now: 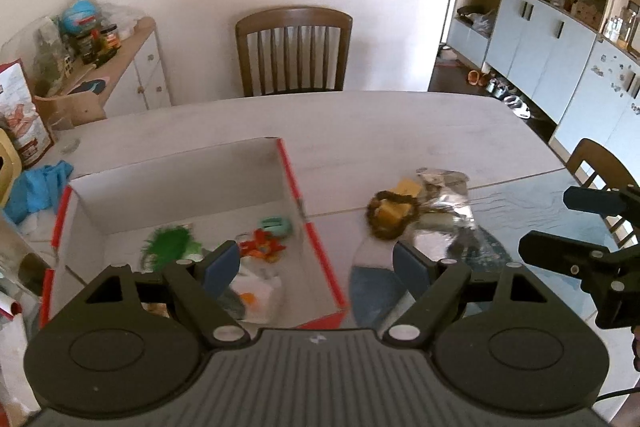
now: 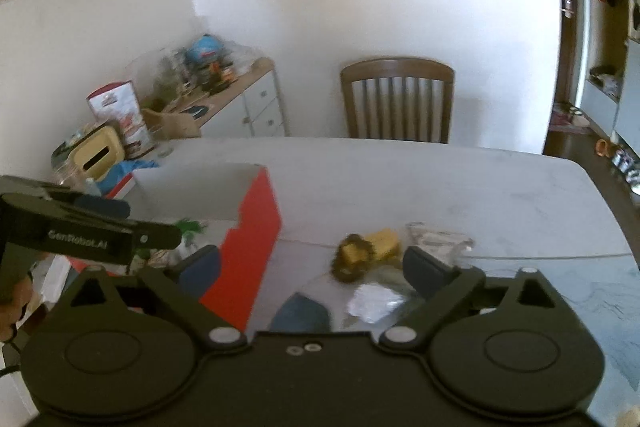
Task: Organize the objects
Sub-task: 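Move both tools back over the remaining items on the table, then grasp the silver foil bag with the right tool while the left tool grasps the white packet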
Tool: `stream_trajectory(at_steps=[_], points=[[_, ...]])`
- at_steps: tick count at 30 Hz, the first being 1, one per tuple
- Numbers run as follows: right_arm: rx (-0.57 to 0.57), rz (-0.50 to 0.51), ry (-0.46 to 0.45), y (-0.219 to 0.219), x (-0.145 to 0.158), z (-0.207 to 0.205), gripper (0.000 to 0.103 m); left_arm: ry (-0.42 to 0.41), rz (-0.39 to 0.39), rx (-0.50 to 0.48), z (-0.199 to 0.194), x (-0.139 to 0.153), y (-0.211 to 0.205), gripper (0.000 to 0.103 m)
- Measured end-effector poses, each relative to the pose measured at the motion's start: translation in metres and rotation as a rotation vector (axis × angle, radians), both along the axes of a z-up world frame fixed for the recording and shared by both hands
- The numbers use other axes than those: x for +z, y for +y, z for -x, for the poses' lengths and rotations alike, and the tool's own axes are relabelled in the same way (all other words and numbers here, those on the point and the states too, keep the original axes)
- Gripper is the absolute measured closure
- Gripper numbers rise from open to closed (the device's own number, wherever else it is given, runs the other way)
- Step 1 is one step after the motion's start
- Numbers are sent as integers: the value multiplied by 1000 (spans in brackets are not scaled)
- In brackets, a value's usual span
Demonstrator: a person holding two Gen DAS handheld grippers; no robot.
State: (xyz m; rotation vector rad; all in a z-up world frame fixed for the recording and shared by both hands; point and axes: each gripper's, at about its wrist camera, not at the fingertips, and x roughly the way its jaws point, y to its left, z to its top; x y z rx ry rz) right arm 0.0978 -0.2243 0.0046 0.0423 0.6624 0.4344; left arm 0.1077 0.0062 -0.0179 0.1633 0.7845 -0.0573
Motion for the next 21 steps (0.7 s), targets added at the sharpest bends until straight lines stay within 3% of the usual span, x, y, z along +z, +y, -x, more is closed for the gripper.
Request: stream_trajectory(at_steps=[8, 17, 21], points=[[-48, 13, 14, -44, -9, 0, 4, 4, 8, 3, -4, -11, -32, 19], [-84, 43, 29, -84, -22, -3, 4, 46, 73, -8, -18, -36, -57, 18], [-85, 55, 34, -98, -28, -7, 4, 20, 104, -1, -23, -48, -63, 18]])
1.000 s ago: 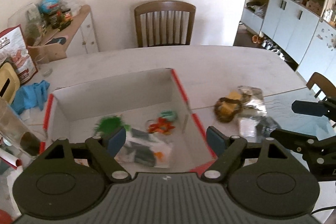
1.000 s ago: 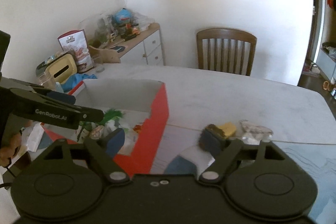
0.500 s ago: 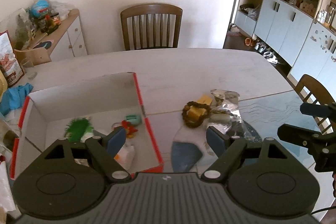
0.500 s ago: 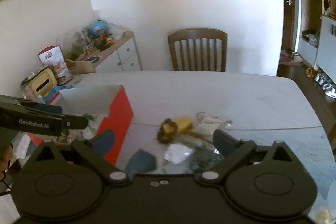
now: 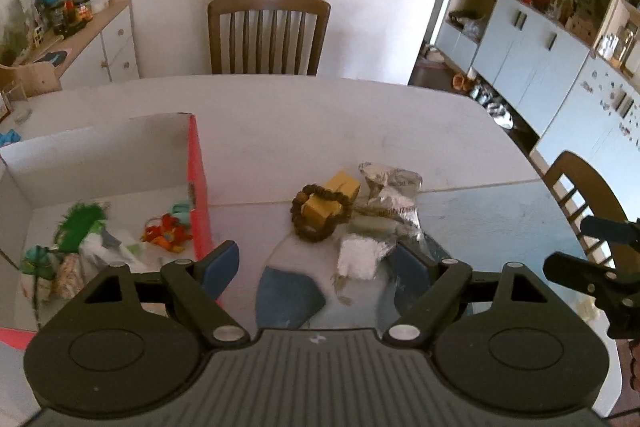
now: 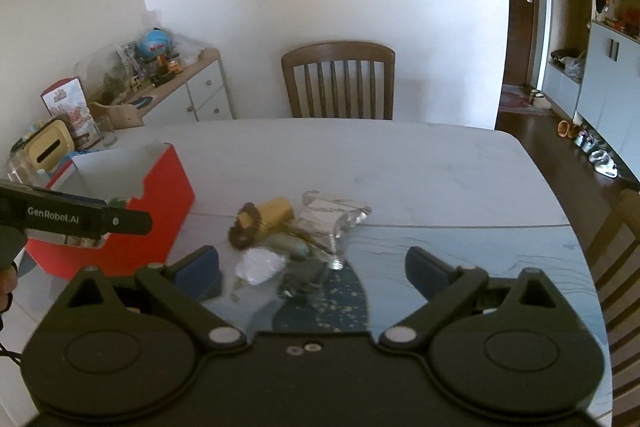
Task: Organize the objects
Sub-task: 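Grasp the silver foil bag with the right tool while the left tool grasps the white packet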
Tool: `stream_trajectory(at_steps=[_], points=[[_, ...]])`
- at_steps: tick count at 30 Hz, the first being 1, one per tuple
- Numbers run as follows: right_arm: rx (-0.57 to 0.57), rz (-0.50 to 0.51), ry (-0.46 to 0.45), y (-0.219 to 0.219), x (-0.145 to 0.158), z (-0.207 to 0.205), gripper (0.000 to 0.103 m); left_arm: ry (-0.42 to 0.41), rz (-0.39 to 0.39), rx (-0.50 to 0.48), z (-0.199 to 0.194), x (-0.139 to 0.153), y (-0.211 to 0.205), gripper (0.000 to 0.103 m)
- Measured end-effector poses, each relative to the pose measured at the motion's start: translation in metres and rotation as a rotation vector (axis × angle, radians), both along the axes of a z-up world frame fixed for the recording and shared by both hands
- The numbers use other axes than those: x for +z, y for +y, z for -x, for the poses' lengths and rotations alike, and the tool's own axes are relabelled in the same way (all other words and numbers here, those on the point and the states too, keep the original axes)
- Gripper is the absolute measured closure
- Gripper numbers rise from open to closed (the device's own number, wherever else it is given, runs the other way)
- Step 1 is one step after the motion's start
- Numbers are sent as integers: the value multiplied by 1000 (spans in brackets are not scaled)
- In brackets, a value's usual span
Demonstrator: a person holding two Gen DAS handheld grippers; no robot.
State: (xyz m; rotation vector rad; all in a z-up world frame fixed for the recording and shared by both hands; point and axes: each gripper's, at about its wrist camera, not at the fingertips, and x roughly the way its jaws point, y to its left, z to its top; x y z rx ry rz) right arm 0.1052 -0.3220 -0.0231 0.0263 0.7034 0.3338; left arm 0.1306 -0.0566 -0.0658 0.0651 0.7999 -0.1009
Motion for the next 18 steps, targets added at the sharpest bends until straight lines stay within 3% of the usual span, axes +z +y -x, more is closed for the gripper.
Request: stream_trajectory(at_steps=[8, 18], points=[[-7, 26, 28, -18, -15, -22, 4, 12, 31, -33, -12, -38, -16, 18], [-24, 48, 67, -22, -41, -66, 4, 23, 8, -33, -33, -79, -31, 18]])
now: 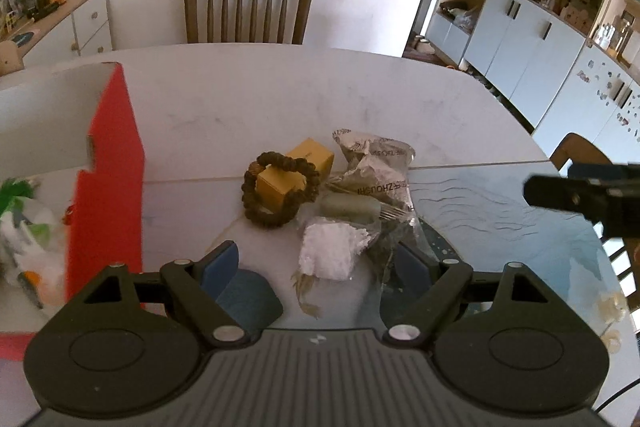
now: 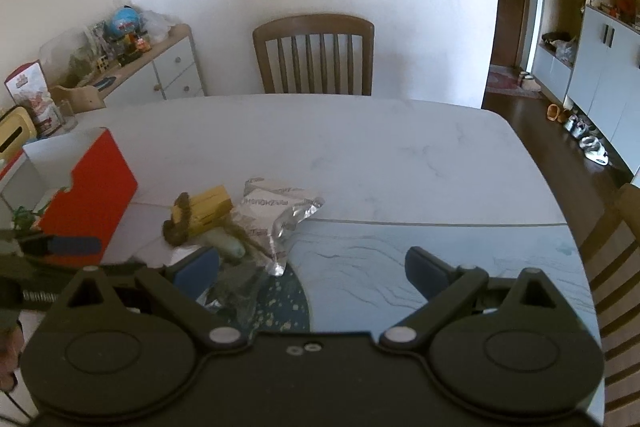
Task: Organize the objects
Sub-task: 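Grasp the silver foil bag with the right tool while the left tool grasps the white packet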
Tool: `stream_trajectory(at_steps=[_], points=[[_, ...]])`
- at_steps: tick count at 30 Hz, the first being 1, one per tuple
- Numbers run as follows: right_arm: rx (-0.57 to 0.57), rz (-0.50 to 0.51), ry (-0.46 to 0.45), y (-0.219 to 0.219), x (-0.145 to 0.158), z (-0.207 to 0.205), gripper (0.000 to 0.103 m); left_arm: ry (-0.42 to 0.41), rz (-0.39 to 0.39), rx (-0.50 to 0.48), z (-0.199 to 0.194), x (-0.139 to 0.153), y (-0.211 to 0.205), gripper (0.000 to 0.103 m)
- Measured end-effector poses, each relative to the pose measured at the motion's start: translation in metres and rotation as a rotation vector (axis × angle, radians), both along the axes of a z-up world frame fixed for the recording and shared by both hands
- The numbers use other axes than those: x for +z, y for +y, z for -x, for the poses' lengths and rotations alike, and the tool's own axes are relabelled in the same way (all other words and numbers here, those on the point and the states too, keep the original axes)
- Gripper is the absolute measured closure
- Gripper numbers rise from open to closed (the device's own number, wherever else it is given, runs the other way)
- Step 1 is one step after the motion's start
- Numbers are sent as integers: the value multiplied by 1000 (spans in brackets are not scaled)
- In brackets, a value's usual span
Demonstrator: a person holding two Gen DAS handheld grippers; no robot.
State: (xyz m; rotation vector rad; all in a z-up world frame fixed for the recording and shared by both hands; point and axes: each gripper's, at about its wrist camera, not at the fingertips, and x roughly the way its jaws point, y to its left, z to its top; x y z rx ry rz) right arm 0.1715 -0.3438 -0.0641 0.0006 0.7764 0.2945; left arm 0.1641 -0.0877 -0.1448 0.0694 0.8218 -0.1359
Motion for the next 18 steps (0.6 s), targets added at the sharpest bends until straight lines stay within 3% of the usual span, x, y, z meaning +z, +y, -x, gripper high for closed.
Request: stream_trajectory(at_steps=[11, 18], points=[[-13, 3, 51, 30, -28, -57, 5, 20, -77, -15, -25, -34, -5, 18], [-55, -1, 109, 49, -50, -90, 5, 25, -74, -39, -39, -46, -7, 18]])
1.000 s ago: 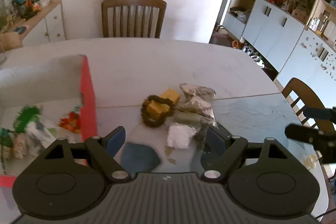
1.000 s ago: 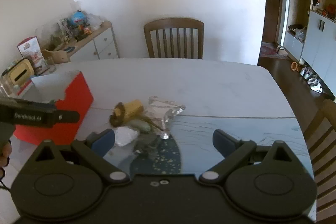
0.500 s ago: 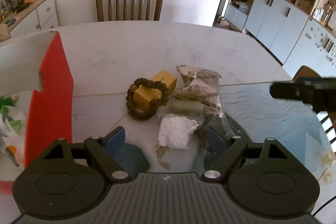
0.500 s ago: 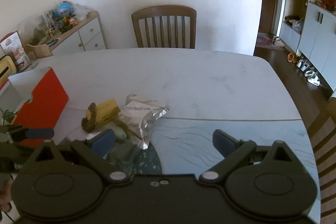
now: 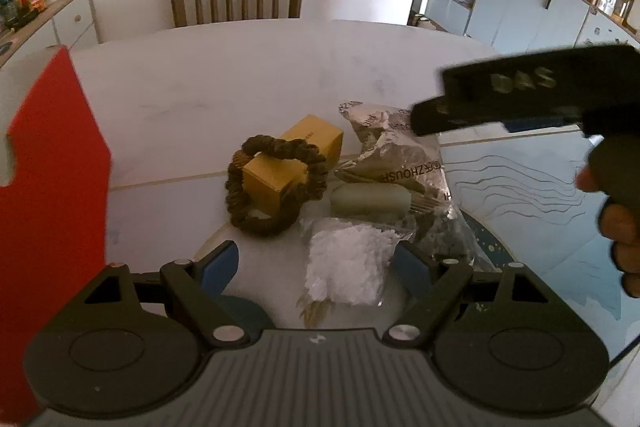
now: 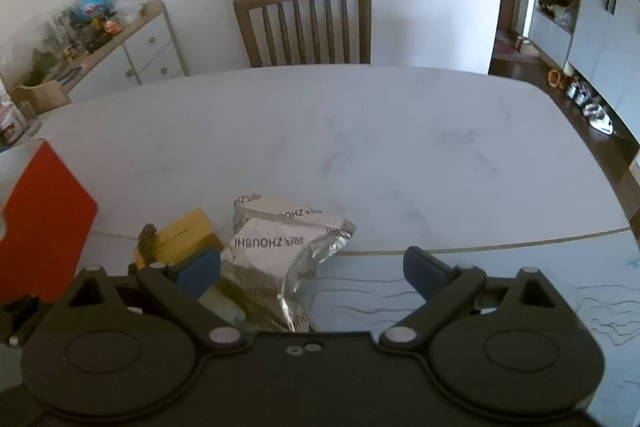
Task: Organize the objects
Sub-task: 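Grasp the silver foil bag with the right tool while the left tool grasps the white packet, then carry the foil bag with the right tool while the left tool carries the white packet into the box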
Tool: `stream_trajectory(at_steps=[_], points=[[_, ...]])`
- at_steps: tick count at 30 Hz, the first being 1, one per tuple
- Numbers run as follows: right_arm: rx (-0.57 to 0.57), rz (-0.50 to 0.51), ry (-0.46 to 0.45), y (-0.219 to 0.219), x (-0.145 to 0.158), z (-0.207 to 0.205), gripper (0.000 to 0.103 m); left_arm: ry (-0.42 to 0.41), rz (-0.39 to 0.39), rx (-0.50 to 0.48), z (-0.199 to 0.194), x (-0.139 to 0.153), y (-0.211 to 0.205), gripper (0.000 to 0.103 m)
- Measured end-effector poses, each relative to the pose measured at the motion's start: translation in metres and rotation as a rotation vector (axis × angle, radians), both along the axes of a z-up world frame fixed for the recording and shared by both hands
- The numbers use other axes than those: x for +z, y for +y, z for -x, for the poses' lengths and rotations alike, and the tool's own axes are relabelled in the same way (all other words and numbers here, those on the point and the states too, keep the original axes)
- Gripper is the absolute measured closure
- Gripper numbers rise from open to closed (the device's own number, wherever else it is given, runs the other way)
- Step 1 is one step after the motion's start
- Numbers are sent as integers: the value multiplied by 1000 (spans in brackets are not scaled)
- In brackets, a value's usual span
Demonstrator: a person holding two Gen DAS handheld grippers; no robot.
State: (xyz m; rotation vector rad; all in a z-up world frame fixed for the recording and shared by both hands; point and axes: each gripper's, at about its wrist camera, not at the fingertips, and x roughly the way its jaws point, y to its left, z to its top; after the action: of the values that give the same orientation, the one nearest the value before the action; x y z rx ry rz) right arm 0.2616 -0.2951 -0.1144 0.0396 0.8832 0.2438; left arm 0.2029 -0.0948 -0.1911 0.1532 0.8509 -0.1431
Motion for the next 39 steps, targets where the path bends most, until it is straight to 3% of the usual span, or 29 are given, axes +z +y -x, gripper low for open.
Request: stream_trajectory(at_steps=[9, 14, 19, 24, 28, 39], points=[[-42, -19, 69, 14, -18, -20, 7, 4, -2, -7, -8, -12, 1, 18], [-61, -26, 108, 19, -27, -26, 15, 1, -8, -9, -8, -13, 0, 18], [-72, -41, 129, 22, -28, -28, 23, 11, -30, -15, -6, -10, -5, 38], [-66, -49, 135, 23, -22, -26, 41, 24, -7, -34, -7, -3, -8, 60], [-69, -45, 123, 23, -18, -25, 56, 24, -1, -34, -9, 2, -8, 68], [-85, -59, 56, 1, 7, -9, 60, 1, 26, -19, 0, 26, -7, 68]])
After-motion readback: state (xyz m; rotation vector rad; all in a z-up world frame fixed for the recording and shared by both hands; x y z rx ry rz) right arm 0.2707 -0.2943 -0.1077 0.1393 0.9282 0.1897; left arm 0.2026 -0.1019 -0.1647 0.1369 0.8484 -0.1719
